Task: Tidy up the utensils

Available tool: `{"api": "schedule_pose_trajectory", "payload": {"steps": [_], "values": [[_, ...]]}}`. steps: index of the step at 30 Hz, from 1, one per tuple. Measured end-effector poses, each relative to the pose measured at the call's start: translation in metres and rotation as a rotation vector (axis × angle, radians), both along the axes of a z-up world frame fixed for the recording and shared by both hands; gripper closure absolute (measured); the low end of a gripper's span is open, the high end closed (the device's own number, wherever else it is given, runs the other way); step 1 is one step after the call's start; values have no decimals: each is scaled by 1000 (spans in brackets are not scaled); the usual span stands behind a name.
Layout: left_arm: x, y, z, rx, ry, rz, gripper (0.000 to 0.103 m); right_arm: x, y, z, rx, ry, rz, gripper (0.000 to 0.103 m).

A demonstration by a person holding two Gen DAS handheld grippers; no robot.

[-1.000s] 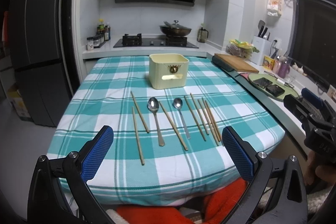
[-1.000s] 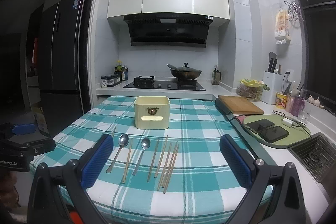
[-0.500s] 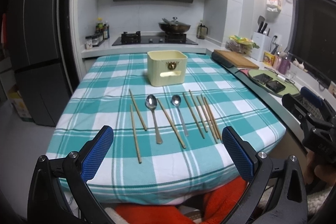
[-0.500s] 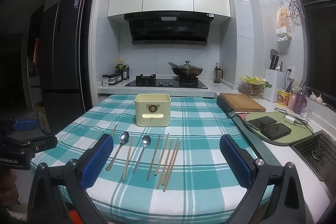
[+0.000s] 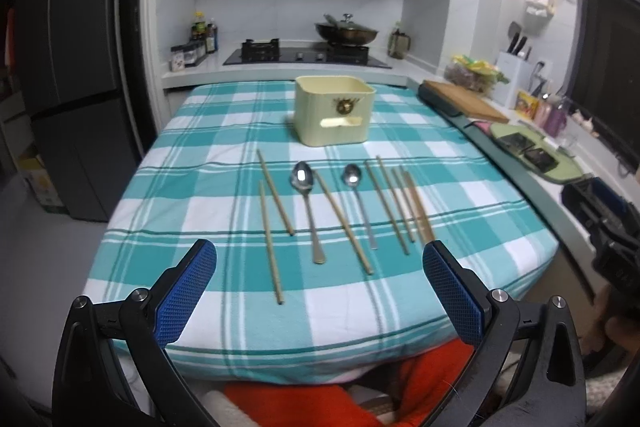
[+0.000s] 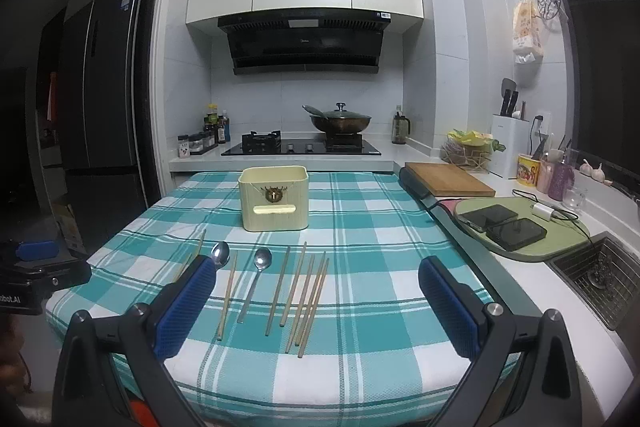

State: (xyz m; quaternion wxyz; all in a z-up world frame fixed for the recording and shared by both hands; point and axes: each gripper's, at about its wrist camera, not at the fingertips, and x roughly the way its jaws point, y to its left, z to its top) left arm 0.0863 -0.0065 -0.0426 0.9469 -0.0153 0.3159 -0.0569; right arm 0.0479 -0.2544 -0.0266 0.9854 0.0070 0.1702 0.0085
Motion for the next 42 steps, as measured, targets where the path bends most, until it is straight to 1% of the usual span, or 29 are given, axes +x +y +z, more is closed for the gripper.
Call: {"api": "schedule_pose_trajectory", "payload": {"steps": [2,5,9,11,13,14,15,17,18,19,21,22,23,24,26,27,29,30,31,33,36,37,41,42], "values": [[15,8,-5,21,21,33,0,8,-6,-4,11,24,-1,0],[47,28,-21,3,71,80,0,29,-17,-14,41,88,28,0],[103,47,-62,-19,198,111,0,68,-29,-39,35,201,63,0],[129,51,-84,-13,247,123,0,89,-32,-53,22,260,79,0],[152,55,-103,9,279,150,1,112,-36,-66,15,318,95,2],[161,57,-110,15,296,161,1,121,-38,-72,17,341,104,6],[169,58,-116,15,314,168,1,132,-39,-78,20,364,114,12],[184,60,-128,3,344,175,1,155,-41,-91,36,420,135,19],[189,61,-133,10,355,180,1,167,-42,-99,53,450,146,26],[193,60,-137,22,362,183,1,177,-43,-106,72,480,156,29],[198,58,-142,56,364,186,1,199,-45,-122,127,557,172,40],[199,57,-144,76,363,185,1,208,-44,-129,151,584,187,43],[202,56,-145,88,363,183,1,215,-42,-135,160,610,194,48],[204,55,-147,100,363,182,1,223,-38,-140,161,630,194,53],[207,55,-151,120,368,185,2,232,-29,-147,151,648,209,58],[209,54,-153,128,372,187,2,238,-24,-151,127,659,200,65],[212,55,-158,141,383,192,3,246,-20,-159,103,685,184,72],[213,55,-160,144,389,191,4,249,-19,-163,97,696,185,73],[213,56,-162,145,394,190,4,249,-18,-162,81,678,185,73],[213,58,-163,136,390,185,3,250,-15,-162,43,681,185,74],[215,61,-164,135,393,179,3,252,-18,-162,31,705,172,75],[215,63,-164,139,396,175,3,253,-19,-162,15,724,168,76],[219,70,-163,154,415,144,3,252,-14,-161,-69,751,185,76],[220,71,-163,162,423,135,4,254,-11,-160,-94,763,193,76]]}}
